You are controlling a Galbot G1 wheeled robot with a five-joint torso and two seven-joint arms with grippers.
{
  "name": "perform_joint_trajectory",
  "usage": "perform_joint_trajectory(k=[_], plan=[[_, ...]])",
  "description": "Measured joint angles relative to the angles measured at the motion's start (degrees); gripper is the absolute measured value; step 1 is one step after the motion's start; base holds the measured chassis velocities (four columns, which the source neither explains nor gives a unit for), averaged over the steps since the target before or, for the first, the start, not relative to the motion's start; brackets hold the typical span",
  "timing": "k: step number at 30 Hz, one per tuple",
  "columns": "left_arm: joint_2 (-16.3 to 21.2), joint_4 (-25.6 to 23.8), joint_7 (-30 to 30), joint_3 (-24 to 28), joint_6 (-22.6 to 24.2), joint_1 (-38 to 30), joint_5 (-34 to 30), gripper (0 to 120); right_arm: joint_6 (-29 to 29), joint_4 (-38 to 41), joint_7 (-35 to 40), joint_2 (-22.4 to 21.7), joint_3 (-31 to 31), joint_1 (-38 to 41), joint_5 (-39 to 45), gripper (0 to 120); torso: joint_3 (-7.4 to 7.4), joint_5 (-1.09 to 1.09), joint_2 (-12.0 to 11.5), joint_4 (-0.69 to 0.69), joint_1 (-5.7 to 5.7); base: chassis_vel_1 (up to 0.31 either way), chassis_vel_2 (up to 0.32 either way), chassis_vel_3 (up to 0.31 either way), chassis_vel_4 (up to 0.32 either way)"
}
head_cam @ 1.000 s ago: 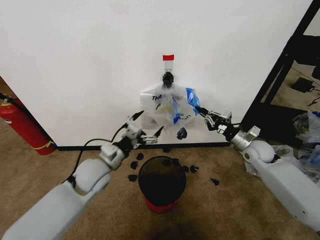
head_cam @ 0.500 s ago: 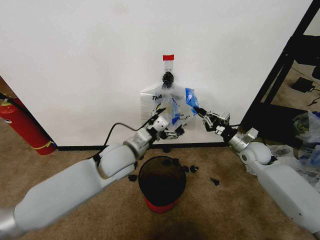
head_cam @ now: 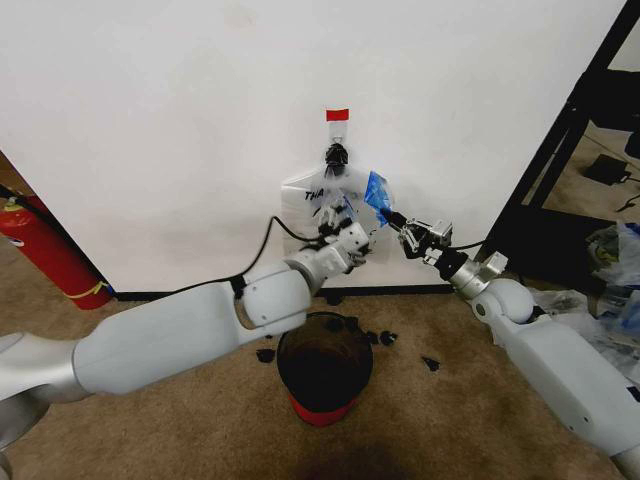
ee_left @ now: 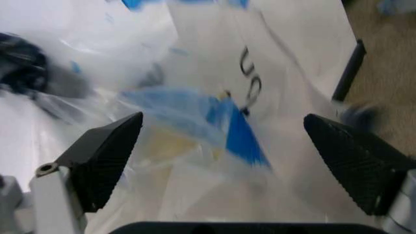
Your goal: Pick up the garbage bag from the wall and place it over the trash bin.
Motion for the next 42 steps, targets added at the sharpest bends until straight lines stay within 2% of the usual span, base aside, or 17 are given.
perform_joint_trajectory(k=[7,16,21,23,26,29,30,32,36,37,38,42], plan=[[-2.54,3.15,-1.00,1.38,0.20,-0.90,1.01,98,0.60,1.87,-0.58,-1.35,1.83,-2.23,0.02,0,0.00,0.00,0.00,-0.01,0.00,0.000,0.000,0.000,0.000],[-4.20,5.71,-1.25,1.91,0.21,-0.90,4.49,83,0.78,3.63,-0.62,-1.87,2.48,-3.42,0.18,0,0.00,0.00,0.00,0.00,0.00,0.000,0.000,0.000,0.000],[-4.70,6.94,-1.14,1.99,1.02,-1.09,6.01,60,0.78,4.28,-0.27,-2.07,2.53,-3.33,0.37,0,0.00,0.00,0.00,0.00,0.00,0.000,0.000,0.000,0.000],[-4.62,6.94,-1.12,1.97,1.29,-1.08,6.12,57,0.78,4.33,-0.23,-2.08,2.56,-3.35,0.37,0,0.00,0.00,0.00,0.00,0.00,0.000,0.000,0.000,0.000],[-3.53,6.25,-0.97,1.76,2.90,-0.65,6.32,42,0.78,4.44,-0.01,-2.21,2.68,-3.48,0.37,0,0.00,0.00,0.00,0.00,-0.01,0.000,0.000,0.000,0.000],[-2.42,5.46,-0.83,1.37,3.63,-0.11,6.38,32,0.77,4.45,0.18,-2.43,2.87,-3.49,0.37,0,-0.01,-0.01,0.00,0.01,-0.01,0.000,0.000,0.000,0.000],[-2.42,5.46,-0.83,1.37,3.63,-0.11,6.38,32,0.77,4.45,0.18,-2.43,2.87,-3.49,0.37,0,-0.01,-0.01,0.00,0.01,-0.01,0.000,0.000,0.000,0.000],[-1.89,5.17,-0.79,0.90,3.76,0.24,6.39,20,0.75,4.46,0.34,-2.52,2.95,-3.35,0.37,0,-0.01,-0.01,0.00,0.00,-0.01,0.000,0.000,0.000,0.000],[-1.26,4.89,-0.79,0.18,3.61,0.63,6.39,5,0.69,4.56,0.59,-2.54,2.97,-3.20,0.33,0,-0.01,-0.01,0.00,0.00,-0.01,0.000,0.000,0.000,0.000],[-1.26,4.89,-0.79,0.18,3.61,0.63,6.39,5,0.69,4.56,0.59,-2.54,2.97,-3.20,0.33,0,-0.01,-0.01,0.00,0.00,-0.01,0.000,0.000,0.000,0.000],[-1.02,4.81,-0.79,-0.03,3.10,0.78,6.38,0,0.69,4.56,0.60,-2.52,2.97,-3.21,0.20,0,0.00,-0.01,0.00,0.00,-0.01,0.000,0.000,0.000,0.000],[-0.74,4.62,-0.95,-1.01,1.06,1.29,5.81,0,0.70,4.54,0.66,-2.33,3.07,-3.62,0.00,0,-0.01,0.00,0.00,0.00,-0.01,0.000,0.000,0.000,0.000]])
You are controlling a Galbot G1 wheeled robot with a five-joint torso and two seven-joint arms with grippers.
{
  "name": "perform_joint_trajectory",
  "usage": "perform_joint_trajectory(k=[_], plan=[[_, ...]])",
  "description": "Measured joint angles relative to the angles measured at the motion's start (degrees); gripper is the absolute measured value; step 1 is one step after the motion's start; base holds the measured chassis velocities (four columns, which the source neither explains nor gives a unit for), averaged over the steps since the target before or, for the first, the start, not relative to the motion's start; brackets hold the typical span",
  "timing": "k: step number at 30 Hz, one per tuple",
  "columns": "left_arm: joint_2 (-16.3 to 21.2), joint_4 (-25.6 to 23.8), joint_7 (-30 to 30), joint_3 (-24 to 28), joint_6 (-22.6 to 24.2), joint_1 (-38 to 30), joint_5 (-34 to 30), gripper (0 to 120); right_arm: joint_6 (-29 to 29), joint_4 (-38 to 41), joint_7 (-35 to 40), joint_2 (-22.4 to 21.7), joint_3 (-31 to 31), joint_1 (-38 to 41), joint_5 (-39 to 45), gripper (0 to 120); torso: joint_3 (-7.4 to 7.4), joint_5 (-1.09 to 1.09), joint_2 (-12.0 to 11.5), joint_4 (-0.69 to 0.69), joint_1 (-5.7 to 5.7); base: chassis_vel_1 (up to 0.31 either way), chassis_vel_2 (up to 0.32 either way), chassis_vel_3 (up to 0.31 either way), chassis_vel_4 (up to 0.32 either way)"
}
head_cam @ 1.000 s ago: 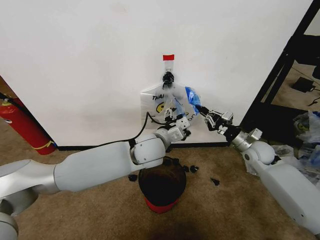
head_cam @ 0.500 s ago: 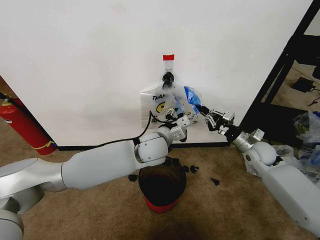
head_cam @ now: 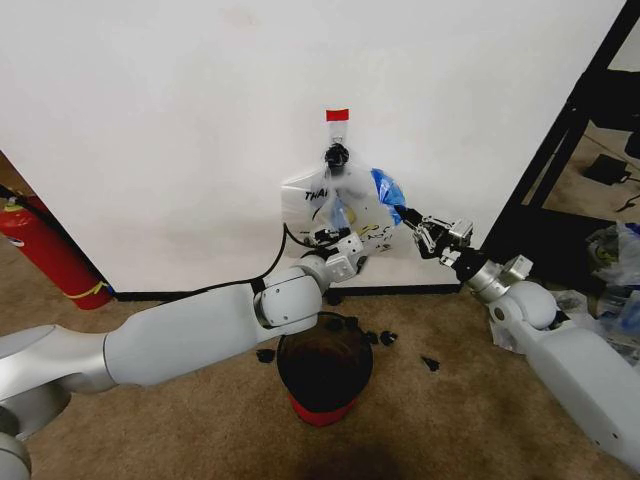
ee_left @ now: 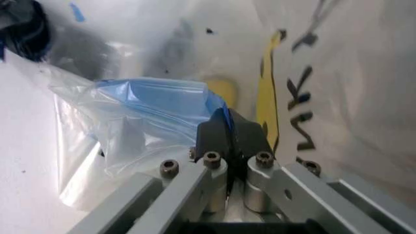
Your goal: Pick up the garbage bag from the wall and place it over the trash bin.
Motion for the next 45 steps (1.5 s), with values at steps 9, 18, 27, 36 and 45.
perform_joint_trajectory(k=[9,18,27,36,45], plan=[[0.56,-5.81,-2.40,-13.94,-14.44,11.01,-13.42,0,1.46,0.55,4.33,0.53,1.20,-4.73,0.19,0,-0.01,0.01,0.00,-0.02,0.00,0.000,0.000,0.000,0.000],[-0.26,-7.47,2.28,-33.88,-29.31,32.39,-17.55,0,1.49,2.32,6.47,0.69,3.19,-11.66,3.03,0,-0.01,-0.01,0.00,0.00,0.00,0.000,0.000,0.000,0.000],[-1.88,-14.39,5.06,-45.64,-31.33,46.73,-15.84,0,0.34,6.19,1.54,1.64,4.19,-16.07,5.39,0,-0.01,-0.01,0.00,0.00,-0.01,0.000,0.000,0.000,0.000],[-3.00,-22.30,6.13,-54.83,-33.37,63.77,-11.07,0,-1.23,9.66,-8.18,1.52,7.45,-23.72,-0.06,0,-0.01,0.01,0.01,-0.02,-0.01,0.000,0.000,0.000,0.000],[-4.87,-29.42,6.57,-61.20,-33.86,72.26,-7.64,0,1.15,12.68,-10.80,1.03,8.66,-27.22,-1.40,0,0.00,0.01,0.01,0.01,0.00,0.000,0.000,0.000,0.000]])
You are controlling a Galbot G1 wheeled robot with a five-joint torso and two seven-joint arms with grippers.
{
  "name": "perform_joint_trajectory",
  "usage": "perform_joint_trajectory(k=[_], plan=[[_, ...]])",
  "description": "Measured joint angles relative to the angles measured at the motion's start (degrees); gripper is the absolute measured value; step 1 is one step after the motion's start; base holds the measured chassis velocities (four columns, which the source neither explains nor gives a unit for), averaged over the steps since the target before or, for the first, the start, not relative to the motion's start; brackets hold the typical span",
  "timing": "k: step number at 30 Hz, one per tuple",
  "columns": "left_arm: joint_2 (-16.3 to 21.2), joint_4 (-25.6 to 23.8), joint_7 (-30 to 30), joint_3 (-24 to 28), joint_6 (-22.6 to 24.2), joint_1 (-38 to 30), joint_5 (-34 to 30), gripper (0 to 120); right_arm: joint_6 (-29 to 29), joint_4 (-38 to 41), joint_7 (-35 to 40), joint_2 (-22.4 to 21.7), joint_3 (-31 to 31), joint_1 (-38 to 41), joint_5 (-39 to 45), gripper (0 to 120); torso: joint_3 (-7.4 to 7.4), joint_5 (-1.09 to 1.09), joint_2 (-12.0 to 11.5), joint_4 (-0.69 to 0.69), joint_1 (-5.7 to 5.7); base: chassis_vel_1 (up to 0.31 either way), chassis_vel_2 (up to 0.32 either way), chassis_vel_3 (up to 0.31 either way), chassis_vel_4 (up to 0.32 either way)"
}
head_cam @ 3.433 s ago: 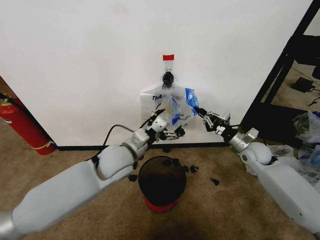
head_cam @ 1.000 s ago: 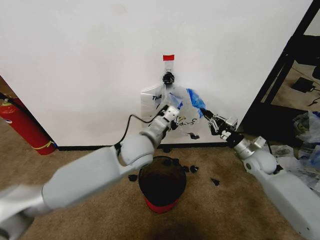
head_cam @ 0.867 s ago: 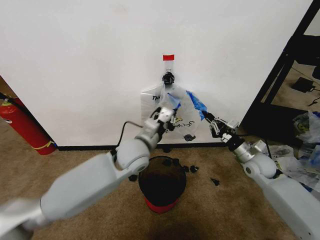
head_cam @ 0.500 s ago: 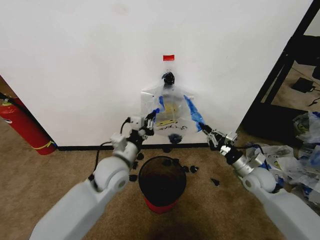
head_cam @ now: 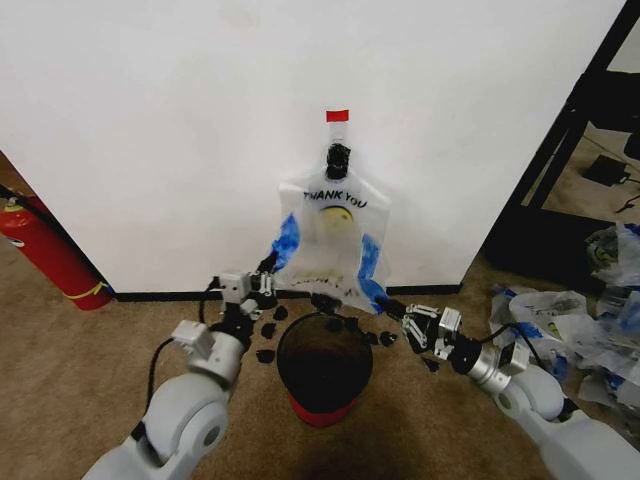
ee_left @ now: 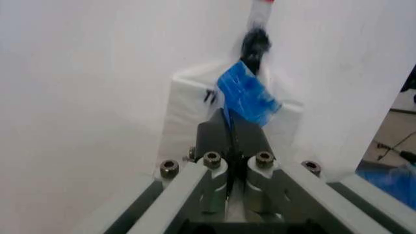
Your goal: Pick up the garbage bag from the wall and place it over the trash bin.
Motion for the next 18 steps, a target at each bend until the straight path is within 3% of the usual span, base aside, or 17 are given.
perform_joint_trajectory(k=[4,11,18], plan=[[-1.01,-2.57,0.34,-1.31,-0.05,2.79,1.26,0,0.95,1.58,0.02,-0.25,1.25,-2.24,-0.59,0,0.00,0.01,0.00,-0.02,0.00,0.000,0.000,0.000,0.000],[-6.34,-3.66,2.14,-0.50,-2.85,9.23,4.58,0,1.83,4.60,-1.29,-1.23,6.05,-4.72,-2.56,0,0.00,-0.01,0.00,-0.01,0.00,0.000,0.000,0.000,0.000],[-10.19,-4.88,3.23,0.51,-4.06,11.09,5.23,0,2.66,6.05,-0.69,-0.86,8.34,-4.79,-1.80,0,0.00,0.01,0.00,-0.01,0.01,0.000,0.000,0.000,0.000]])
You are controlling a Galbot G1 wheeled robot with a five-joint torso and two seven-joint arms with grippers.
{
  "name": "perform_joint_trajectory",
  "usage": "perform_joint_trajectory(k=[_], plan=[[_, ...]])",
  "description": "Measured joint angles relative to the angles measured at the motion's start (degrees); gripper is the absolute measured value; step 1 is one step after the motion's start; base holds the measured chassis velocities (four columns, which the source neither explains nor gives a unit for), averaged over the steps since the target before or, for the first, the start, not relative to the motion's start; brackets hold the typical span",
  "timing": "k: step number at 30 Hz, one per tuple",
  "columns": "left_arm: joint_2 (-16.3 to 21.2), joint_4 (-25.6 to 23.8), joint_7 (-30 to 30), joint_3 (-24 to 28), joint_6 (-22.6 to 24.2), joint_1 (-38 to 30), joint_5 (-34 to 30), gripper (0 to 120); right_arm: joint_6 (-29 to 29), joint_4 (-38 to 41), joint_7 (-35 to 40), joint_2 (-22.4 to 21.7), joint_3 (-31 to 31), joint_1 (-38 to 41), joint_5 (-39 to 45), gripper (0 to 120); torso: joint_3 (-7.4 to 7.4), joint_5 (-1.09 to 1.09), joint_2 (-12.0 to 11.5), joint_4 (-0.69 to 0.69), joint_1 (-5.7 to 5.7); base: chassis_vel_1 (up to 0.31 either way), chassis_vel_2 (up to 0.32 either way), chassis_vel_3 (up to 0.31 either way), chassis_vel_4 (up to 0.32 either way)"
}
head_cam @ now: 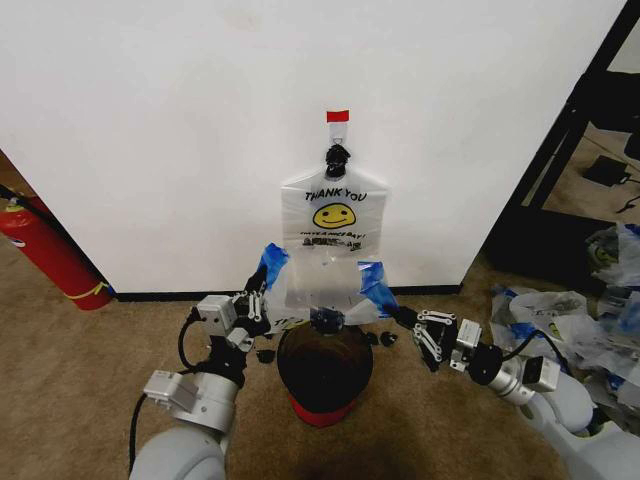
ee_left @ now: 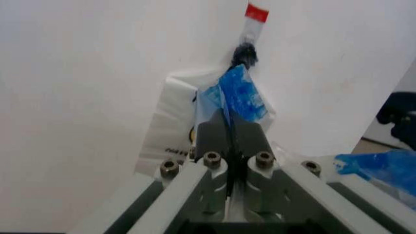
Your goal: Pick up the garbage bag from the wall and place it over the trash bin.
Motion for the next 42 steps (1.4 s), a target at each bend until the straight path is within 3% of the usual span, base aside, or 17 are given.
perform_joint_trajectory(k=[7,14,18,25,33,42], plan=[[0.26,-3.67,0.06,-1.43,1.08,0.16,-1.83,0,-1.11,4.05,1.32,0.66,0.92,-0.25,2.83,0,0.00,-0.01,0.00,0.00,0.00,0.000,0.000,0.000,0.000],[-0.49,-2.71,0.47,-0.59,1.20,-0.42,-1.98,0,-1.27,5.23,1.55,0.51,0.62,-0.05,3.39,0,0.00,-0.02,0.00,0.00,0.00,0.000,0.000,0.000,0.000],[-1.29,-0.78,0.60,0.23,1.02,-0.90,-1.92,0,-0.90,4.65,1.52,1.40,-0.40,0.66,3.73,0,0.00,-0.02,0.00,0.00,0.00,0.000,0.000,0.000,0.000],[-1.60,6.78,-0.27,1.36,-0.15,-2.59,-2.25,0,0.04,-3.93,2.03,4.01,-4.62,4.96,0.81,0,0.01,-0.01,0.00,0.00,0.00,0.000,0.000,0.000,0.000],[-1.43,11.50,-0.70,2.39,-1.49,-2.10,-1.35,0,0.70,-7.07,2.93,4.87,-5.88,4.49,-3.00,0,0.01,-0.02,0.00,0.00,0.00,0.000,0.000,0.000,0.000],[-0.94,17.84,0.33,3.20,-4.58,-2.63,-0.63,0,6.17,-13.84,1.66,8.42,-8.57,3.03,-9.10,0,0.00,-0.01,0.00,-0.03,0.00,0.000,0.000,0.000,0.000]])
